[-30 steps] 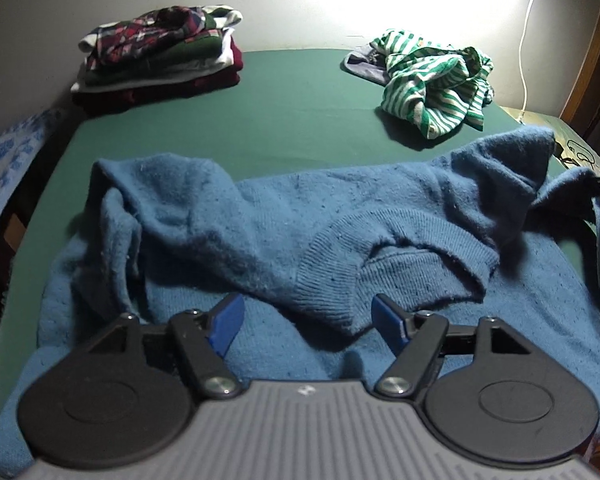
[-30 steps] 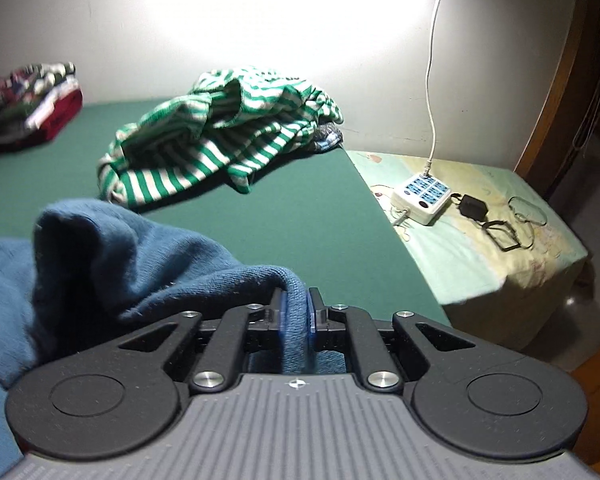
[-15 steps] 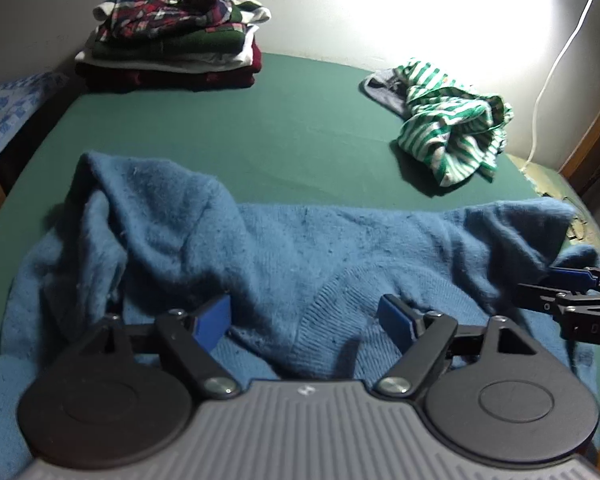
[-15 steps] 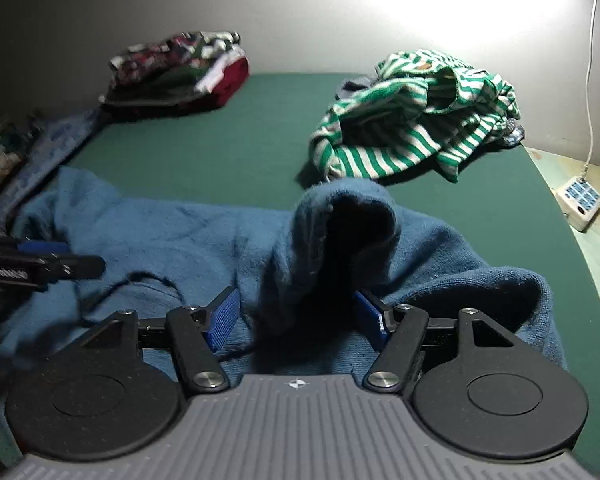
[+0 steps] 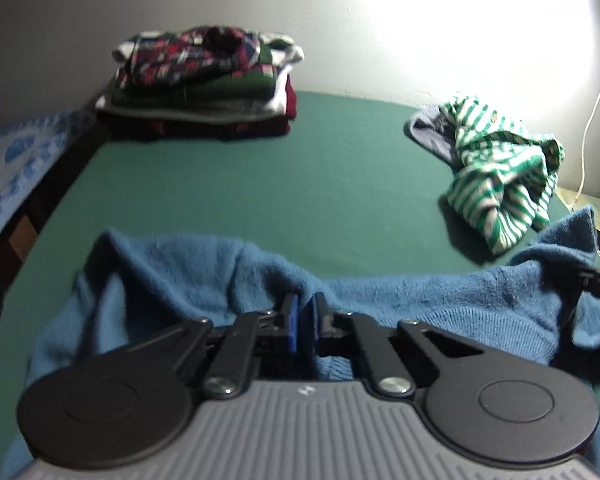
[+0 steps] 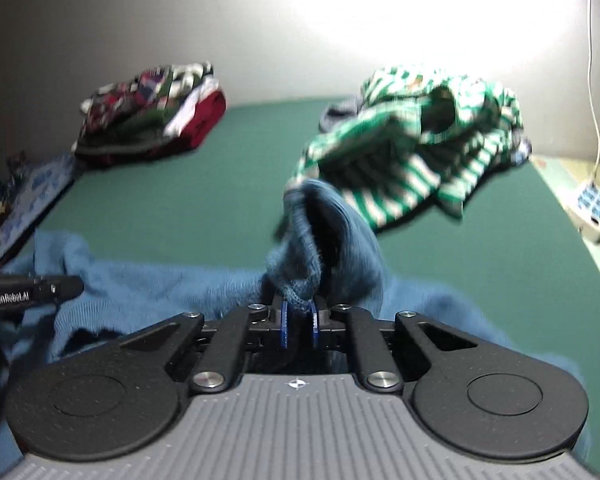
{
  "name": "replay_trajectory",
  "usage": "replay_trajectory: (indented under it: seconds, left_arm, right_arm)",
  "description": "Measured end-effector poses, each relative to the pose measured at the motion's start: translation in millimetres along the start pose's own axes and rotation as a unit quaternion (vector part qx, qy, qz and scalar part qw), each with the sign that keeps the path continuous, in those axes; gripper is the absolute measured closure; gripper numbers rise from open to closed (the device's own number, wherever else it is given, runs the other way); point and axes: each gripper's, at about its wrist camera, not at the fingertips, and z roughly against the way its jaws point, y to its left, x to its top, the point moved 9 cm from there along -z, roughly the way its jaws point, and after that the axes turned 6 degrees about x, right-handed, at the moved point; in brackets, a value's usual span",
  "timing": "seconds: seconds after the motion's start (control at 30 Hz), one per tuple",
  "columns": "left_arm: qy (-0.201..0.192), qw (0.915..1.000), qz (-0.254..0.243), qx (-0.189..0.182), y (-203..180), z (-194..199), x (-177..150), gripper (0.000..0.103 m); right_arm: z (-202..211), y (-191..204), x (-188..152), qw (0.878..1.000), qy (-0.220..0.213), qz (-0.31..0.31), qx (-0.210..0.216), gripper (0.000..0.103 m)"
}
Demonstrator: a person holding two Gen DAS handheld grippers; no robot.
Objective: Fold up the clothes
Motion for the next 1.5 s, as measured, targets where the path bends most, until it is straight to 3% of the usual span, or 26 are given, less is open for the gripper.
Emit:
replay_trajectory:
  seconds: [0.17, 0.3, 0.37, 0.43, 0.5, 0.57, 0.67, 0.8, 0.87, 1.0, 1.07, 1.2, 1.3, 1.5]
  left_arm:
    - [-0.02, 0.9994, -0.005, 0.027, -4, -25, 44, 0.102]
    - [-0.019, 0.9991, 0.013, 0.036, 2, -40, 70, 0.099]
    - [-0.027, 0.9994, 0.013, 0.018, 5, -28, 71, 0.099]
    - [-0.034, 0.9994, 0.003, -0.006, 5, -11, 66, 0.09]
    - [-0.032, 0.9987, -0.023, -0.031, 4, 10, 47, 0.066]
    - [-0.012, 0.9979, -0.033, -0.055, 1, 24, 19, 0.06]
    - [0.045, 0.9957, -0.027, -0.076, -5, 25, -26, 0.061]
    - [0.09, 0.991, 0.002, -0.099, -20, 8, -57, 0.062]
    - [0.083, 0.9923, 0.002, -0.092, -21, 1, -54, 0.062]
    - [0.056, 0.9958, -0.005, -0.072, -21, -12, -43, 0.056]
    - [0.042, 0.9971, -0.009, -0.062, -21, -19, -37, 0.055]
    - [0.036, 0.9977, -0.02, -0.053, -24, -26, -29, 0.054]
    - [0.028, 0.9979, -0.034, -0.047, -25, -30, -28, 0.05]
    - [0.006, 0.9976, -0.059, -0.034, -27, -43, -22, 0.044]
  right_arm:
    - [-28, -5, 39, 0.998, -0.015, -0.059, 0.004, 0.092]
    - [-61, -16, 45, 0.993, 0.011, -0.117, 0.014, 0.092]
    - [-72, -19, 46, 0.99, 0.023, -0.136, 0.024, 0.088]
    - [-58, -18, 48, 0.99, 0.015, -0.134, 0.047, 0.079]
    - [-40, -19, 48, 0.99, 0.007, -0.124, 0.062, 0.067]
    - [-22, -21, 40, 0.993, 0.012, -0.089, 0.075, 0.056]
    - [-21, -19, 21, 0.995, 0.049, -0.052, 0.075, 0.056]
    - [-43, -16, 8, 0.99, 0.08, -0.081, 0.08, 0.056]
    - [-50, -13, 5, 0.989, 0.092, -0.09, 0.078, 0.06]
    - [-27, 4, 33, 0.993, 0.012, -0.041, 0.108, 0.075]
    - [-31, 13, 46, 0.989, 0.015, -0.03, 0.142, 0.076]
    - [-84, 3, 54, 0.991, 0.072, -0.037, 0.108, 0.076]
    - [-119, -32, 52, 0.991, 0.115, -0.065, 0.015, 0.103]
    - [-146, -106, 96, 0.99, 0.068, -0.041, -0.12, 0.103]
